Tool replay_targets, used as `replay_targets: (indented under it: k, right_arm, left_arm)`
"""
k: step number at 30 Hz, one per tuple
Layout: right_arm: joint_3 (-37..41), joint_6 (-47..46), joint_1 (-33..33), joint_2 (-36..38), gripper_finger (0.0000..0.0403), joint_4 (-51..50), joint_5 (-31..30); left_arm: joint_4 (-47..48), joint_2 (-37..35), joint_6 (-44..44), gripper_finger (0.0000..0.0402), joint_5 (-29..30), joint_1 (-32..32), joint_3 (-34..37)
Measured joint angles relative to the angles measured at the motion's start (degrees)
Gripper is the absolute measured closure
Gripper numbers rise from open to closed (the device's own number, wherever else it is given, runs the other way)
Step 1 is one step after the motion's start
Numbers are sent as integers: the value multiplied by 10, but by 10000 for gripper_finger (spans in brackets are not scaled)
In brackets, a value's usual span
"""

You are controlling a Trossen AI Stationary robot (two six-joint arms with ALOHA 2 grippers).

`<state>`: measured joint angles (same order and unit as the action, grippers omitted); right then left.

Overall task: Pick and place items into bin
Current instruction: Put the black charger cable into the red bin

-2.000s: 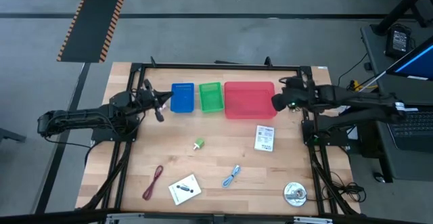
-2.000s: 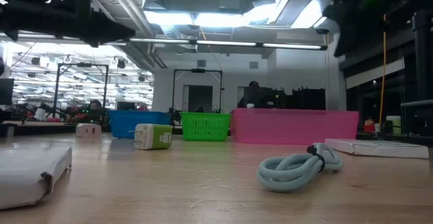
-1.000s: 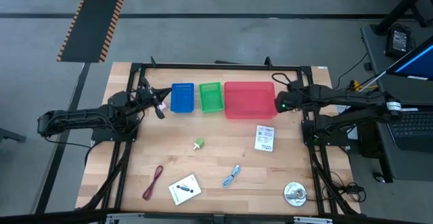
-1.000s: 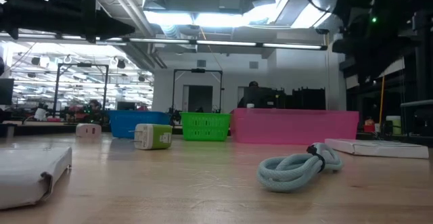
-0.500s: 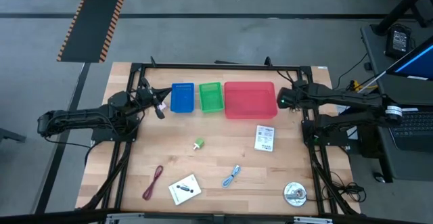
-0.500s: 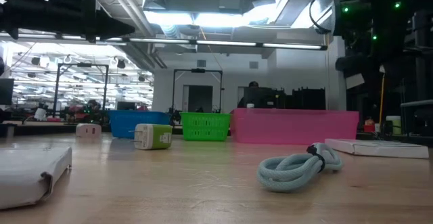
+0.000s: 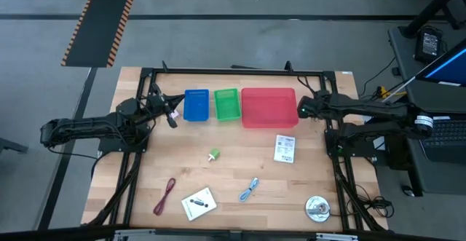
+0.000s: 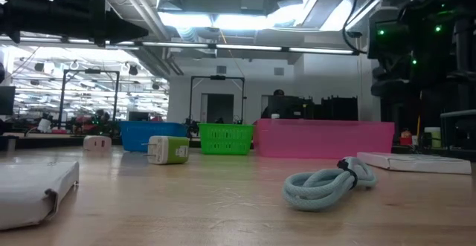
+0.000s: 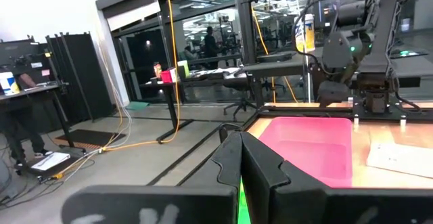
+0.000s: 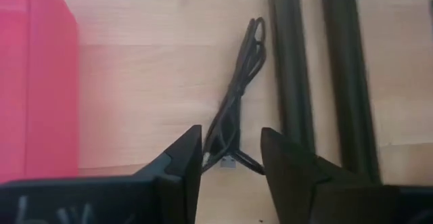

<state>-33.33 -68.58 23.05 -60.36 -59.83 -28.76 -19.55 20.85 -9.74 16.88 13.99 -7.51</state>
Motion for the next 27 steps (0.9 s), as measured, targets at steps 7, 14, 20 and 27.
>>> replay_targets:
  k: [7, 14, 20, 27]
  right_arm:
    - [33, 2, 5, 0, 273, 36, 4]
    - [60, -17, 5, 0, 273, 77, 4]
    - [75, -17, 5, 0, 273, 89, 5]
    - [75, -17, 5, 0, 273, 90, 12]
  left_arm:
    - [-1, 0, 0, 400, 0, 0, 0]
    - [-16, 0, 1, 400, 0, 0, 0]
    - [-16, 0, 1, 400, 0, 0, 0]
    - [-17, 0, 1, 400, 0, 0, 0]
